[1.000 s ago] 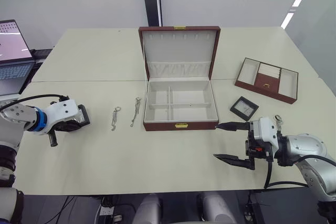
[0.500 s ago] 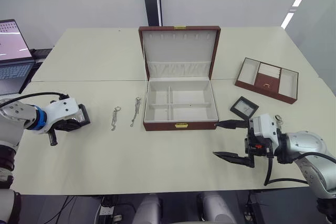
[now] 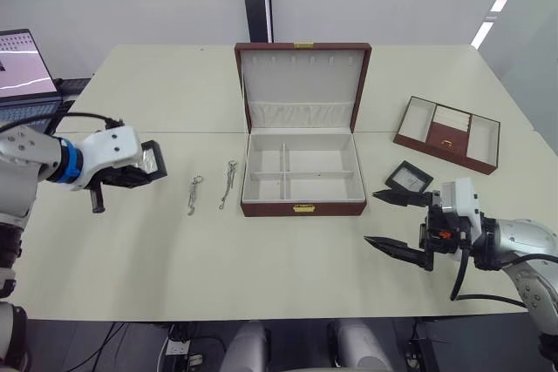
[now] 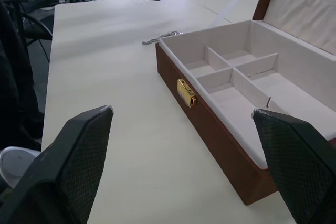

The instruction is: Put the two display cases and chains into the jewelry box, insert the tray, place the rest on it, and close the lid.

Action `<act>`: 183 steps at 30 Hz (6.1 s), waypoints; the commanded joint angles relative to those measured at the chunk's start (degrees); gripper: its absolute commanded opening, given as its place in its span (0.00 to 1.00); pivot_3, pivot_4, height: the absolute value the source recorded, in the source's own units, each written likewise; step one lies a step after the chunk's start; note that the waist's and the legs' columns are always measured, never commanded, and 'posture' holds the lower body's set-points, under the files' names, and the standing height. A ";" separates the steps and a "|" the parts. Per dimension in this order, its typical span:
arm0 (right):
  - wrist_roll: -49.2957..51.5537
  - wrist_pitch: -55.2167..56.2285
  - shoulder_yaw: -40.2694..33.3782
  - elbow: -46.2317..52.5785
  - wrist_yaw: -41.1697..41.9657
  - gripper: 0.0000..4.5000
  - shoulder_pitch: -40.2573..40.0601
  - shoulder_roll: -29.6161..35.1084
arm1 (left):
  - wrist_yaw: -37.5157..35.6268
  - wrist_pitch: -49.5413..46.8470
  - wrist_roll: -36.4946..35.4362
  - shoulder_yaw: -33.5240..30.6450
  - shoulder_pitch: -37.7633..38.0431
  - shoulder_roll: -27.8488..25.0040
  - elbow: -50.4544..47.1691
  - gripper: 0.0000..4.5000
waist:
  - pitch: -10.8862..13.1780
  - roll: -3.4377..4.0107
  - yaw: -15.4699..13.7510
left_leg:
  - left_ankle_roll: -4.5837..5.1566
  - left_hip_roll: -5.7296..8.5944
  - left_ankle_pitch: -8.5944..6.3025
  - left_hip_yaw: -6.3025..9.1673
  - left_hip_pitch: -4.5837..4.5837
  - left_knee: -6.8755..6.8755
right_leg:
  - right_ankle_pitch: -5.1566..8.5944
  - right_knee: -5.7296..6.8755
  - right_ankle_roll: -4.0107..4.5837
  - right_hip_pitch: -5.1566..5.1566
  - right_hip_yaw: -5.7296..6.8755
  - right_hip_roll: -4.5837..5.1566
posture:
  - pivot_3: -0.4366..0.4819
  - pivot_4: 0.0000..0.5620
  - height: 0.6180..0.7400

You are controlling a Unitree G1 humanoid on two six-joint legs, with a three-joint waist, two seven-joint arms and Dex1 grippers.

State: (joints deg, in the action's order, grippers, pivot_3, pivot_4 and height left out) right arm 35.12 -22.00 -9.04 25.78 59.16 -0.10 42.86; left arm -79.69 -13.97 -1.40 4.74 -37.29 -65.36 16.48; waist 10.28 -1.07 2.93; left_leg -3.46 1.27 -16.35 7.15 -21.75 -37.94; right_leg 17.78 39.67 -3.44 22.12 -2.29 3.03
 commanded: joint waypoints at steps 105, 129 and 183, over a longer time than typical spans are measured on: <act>-6.93 6.26 -18.28 -34.89 -1.51 1.00 0.99 7.65 | 16.43 -31.12 -21.05 -31.17 24.76 13.64 -22.01 1.00 | 0.02 -0.03 0.00 | 0.01 0.01 0.00 -0.13 0.13 -0.06 | -0.01 0.04 -0.01 -0.05 -0.21 0.08 | 0.48 0.27 1.00; -12.12 14.69 -17.28 -50.19 -3.73 1.00 7.23 7.40 | 34.69 -13.07 -18.48 -45.86 45.75 18.86 -13.09 1.00 | -0.03 0.03 -0.23 | 0.02 -0.01 -0.01 -0.20 0.19 0.04 | -0.02 -0.08 0.00 -0.10 -0.22 0.11 | 0.48 0.27 1.00; 0.90 -8.97 8.36 -0.35 -6.18 1.00 17.62 -2.80 | 63.14 -13.67 -18.34 -22.16 30.20 45.18 -25.42 1.00 | -0.06 0.01 -1.25 | -0.01 0.03 0.00 0.22 0.05 -0.01 | -0.08 -0.30 -0.05 -0.13 -0.04 0.10 | 0.48 0.27 1.00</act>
State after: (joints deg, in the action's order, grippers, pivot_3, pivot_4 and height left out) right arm 36.53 -31.83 -0.53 24.76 53.57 16.67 40.56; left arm -17.89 -28.92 -21.10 -18.26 -6.29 -20.65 -8.89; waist 10.22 -1.06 1.68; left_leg -3.47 1.31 -16.35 7.36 -21.71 -37.95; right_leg 17.70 39.38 -3.50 21.99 -2.33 3.13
